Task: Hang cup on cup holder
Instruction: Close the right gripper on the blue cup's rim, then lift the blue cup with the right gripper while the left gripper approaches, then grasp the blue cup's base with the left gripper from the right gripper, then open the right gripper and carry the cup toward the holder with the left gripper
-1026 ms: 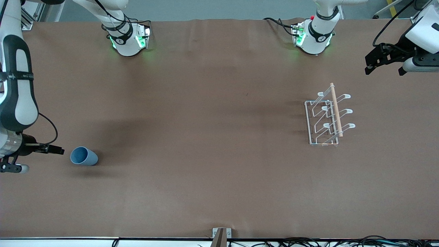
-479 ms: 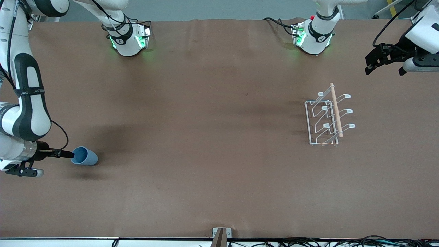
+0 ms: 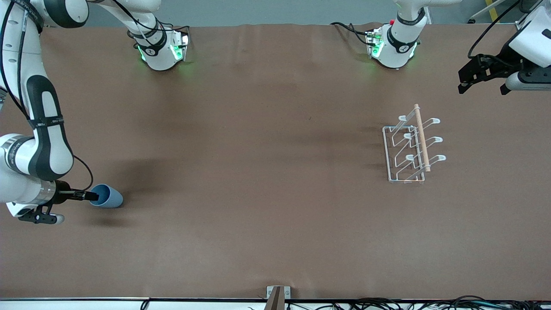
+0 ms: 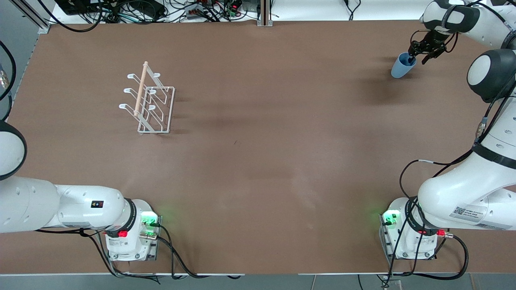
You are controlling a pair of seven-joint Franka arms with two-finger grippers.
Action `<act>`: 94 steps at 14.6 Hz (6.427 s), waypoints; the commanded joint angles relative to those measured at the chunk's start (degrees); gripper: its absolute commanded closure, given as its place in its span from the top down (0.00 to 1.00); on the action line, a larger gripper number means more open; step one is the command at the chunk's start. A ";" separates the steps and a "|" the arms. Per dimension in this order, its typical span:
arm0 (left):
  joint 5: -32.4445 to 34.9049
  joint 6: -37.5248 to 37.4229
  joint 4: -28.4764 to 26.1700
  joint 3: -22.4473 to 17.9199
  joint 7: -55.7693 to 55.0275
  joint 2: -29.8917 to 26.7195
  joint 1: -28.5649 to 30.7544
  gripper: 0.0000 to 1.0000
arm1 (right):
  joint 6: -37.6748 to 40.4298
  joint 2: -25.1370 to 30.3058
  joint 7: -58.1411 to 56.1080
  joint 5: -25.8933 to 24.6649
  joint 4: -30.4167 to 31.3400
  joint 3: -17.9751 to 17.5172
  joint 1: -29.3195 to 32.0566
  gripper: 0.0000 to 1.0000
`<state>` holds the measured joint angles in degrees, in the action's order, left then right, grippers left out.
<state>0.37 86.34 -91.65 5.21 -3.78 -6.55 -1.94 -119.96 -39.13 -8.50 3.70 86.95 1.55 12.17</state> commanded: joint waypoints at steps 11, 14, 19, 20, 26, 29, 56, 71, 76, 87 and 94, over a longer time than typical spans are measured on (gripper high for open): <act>-0.81 -0.91 1.03 0.16 0.36 0.40 0.53 1.00 | 9.99 10.28 -0.90 3.68 0.15 -0.76 -3.01 0.03; -0.81 -0.91 1.03 0.16 0.36 0.49 0.53 1.00 | 16.92 15.12 -0.55 7.26 0.24 -2.33 -5.92 0.02; -0.81 -1.00 1.03 0.16 0.36 0.49 0.53 1.00 | 26.52 19.78 -0.02 24.57 0.07 -3.04 -11.10 0.00; -0.90 -1.00 1.03 0.24 0.53 0.49 0.62 1.00 | 27.49 20.49 1.02 27.21 0.15 -3.13 -12.42 0.00; -0.90 -0.82 3.48 0.51 1.41 1.80 -0.51 1.00 | 28.91 21.90 3.66 45.49 0.68 -3.13 -19.19 0.00; -0.81 -0.82 7.10 4.45 1.24 4.00 -3.41 1.00 | 28.73 21.64 4.80 53.23 1.38 -3.13 -20.95 0.00; 1.11 32.03 16.94 18.44 14.77 23.87 -24.43 1.00 | 24.42 19.61 5.78 72.77 3.93 -3.04 -30.18 0.02; 4.37 33.19 16.42 18.79 21.97 27.91 -24.08 0.80 | 24.78 19.70 9.12 72.41 4.37 -2.95 -31.59 0.04; 4.55 29.16 16.59 18.44 22.51 27.38 -23.73 0.60 | 25.65 19.70 10.69 72.24 4.37 -2.95 -31.59 0.11; 13.68 15.19 16.77 18.35 22.59 26.06 -22.06 0.59 | 25.30 20.75 12.63 55.05 4.02 -2.34 -25.88 1.00; 23.00 4.99 16.77 18.44 23.64 24.93 -19.16 0.59 | 25.83 25.85 14.39 21.74 3.67 -1.81 -20.52 1.00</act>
<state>21.33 94.01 -75.13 23.46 18.10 20.02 -22.94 -94.52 -15.85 4.57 32.34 89.73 0.24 -10.21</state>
